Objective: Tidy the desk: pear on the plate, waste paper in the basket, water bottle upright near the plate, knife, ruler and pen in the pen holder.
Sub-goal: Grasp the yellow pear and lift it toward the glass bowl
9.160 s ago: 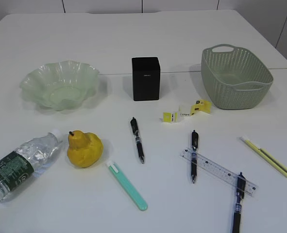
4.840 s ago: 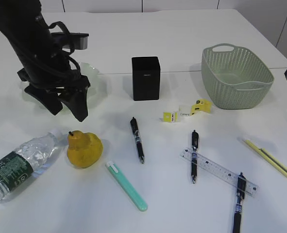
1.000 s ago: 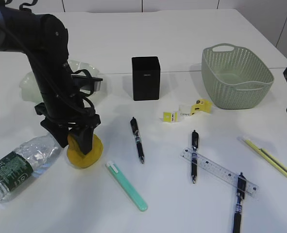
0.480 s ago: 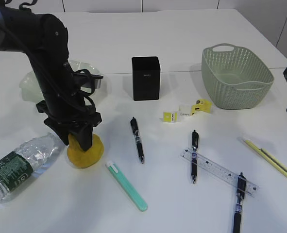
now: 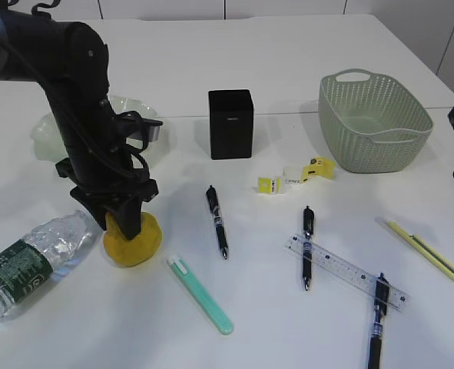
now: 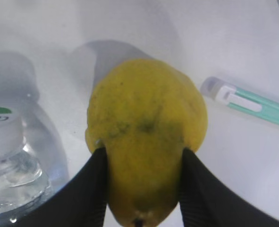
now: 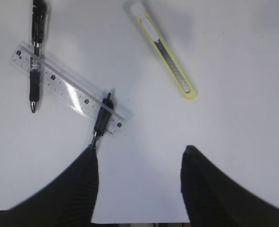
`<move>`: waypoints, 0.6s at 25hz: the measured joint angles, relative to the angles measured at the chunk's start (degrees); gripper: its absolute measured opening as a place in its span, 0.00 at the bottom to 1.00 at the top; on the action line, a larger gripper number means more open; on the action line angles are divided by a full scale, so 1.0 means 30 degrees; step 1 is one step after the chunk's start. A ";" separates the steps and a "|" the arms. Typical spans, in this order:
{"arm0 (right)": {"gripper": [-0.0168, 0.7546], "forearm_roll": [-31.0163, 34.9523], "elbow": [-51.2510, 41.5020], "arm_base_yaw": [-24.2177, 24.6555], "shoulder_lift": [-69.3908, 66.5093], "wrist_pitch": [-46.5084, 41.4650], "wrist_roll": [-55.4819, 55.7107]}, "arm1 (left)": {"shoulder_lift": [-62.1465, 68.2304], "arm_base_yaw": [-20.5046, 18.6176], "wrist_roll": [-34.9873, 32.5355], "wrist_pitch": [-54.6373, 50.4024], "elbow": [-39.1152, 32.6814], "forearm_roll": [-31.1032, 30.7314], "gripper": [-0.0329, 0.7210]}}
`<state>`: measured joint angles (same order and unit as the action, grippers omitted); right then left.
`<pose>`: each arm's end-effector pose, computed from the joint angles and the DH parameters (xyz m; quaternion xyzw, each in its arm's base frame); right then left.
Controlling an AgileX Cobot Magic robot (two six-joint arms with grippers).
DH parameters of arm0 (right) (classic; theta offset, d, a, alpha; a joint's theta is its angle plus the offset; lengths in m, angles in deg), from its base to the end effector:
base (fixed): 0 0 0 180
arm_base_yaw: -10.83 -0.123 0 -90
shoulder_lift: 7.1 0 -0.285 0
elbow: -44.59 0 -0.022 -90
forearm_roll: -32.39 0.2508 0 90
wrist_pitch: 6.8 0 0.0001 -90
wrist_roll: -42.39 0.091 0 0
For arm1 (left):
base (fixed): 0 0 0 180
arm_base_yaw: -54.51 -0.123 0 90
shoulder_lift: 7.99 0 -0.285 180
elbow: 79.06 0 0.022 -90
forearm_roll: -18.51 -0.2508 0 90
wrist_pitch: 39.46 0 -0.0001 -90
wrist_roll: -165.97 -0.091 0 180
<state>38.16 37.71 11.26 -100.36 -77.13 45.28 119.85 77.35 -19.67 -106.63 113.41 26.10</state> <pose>0.2821 0.0065 0.2957 0.0418 0.9945 0.0504 0.0819 0.3708 -0.1682 0.1703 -0.2192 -0.9736 0.0564 0.0309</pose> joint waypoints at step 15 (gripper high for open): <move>0.59 0.0058 0.0000 0.0000 0.0000 0.0000 0.0000 | -0.0320 0.0000 0.0034 -0.0741 0.2601 0.0131 0.42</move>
<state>38.33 37.71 11.26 -100.36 -77.13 45.28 118.89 77.35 -19.57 -108.86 121.21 26.50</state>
